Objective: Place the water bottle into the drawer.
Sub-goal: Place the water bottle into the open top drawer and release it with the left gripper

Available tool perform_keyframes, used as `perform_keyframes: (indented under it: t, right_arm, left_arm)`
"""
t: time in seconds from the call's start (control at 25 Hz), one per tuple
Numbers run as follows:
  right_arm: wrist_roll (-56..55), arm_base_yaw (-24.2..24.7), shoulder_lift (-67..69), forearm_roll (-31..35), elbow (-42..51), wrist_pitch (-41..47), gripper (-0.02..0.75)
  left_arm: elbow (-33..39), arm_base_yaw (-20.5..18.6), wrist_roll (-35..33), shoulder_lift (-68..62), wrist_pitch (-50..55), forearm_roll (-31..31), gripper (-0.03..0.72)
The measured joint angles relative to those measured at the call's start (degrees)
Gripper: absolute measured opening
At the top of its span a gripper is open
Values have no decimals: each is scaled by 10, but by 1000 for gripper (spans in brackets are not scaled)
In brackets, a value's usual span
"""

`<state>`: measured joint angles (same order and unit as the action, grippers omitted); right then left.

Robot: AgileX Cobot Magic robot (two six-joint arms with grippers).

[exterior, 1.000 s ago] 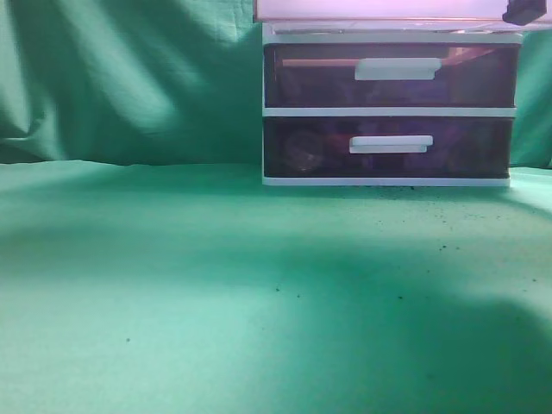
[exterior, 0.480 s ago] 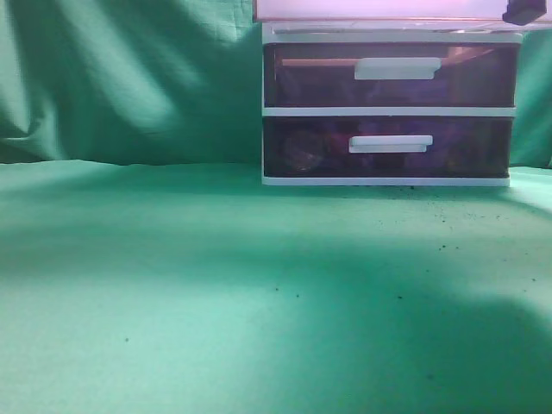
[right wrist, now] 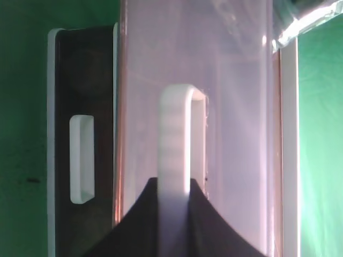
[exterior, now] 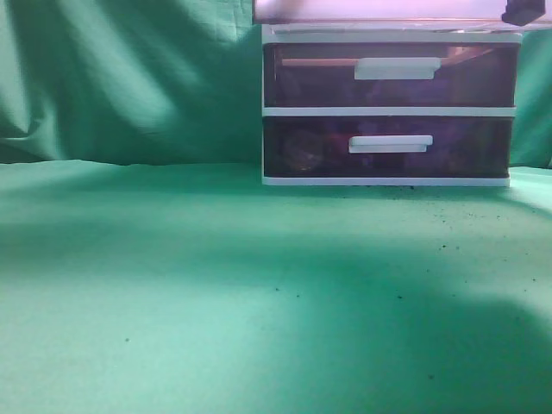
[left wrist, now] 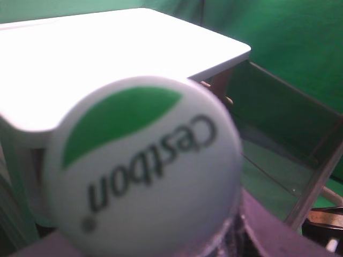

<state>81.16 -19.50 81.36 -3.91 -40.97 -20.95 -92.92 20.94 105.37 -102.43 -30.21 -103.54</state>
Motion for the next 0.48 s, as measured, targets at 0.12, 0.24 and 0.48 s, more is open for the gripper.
perform_keyframes:
  t: [0.12, 0.24, 0.48]
  right_arm:
    - [-2, 0, 0, -1, 0, 0, 97]
    - [-3, 0, 0, -1, 0, 0, 97]
    - [-5, 0, 0, -2, 0, 5, 97]
  left_arm:
    - [-1, 0, 0, -6, -1, 0, 358]
    - [-1, 0, 11, -18, -2, 0, 536]
    - [-6, 19, 12, -37, -2, 36, 643]
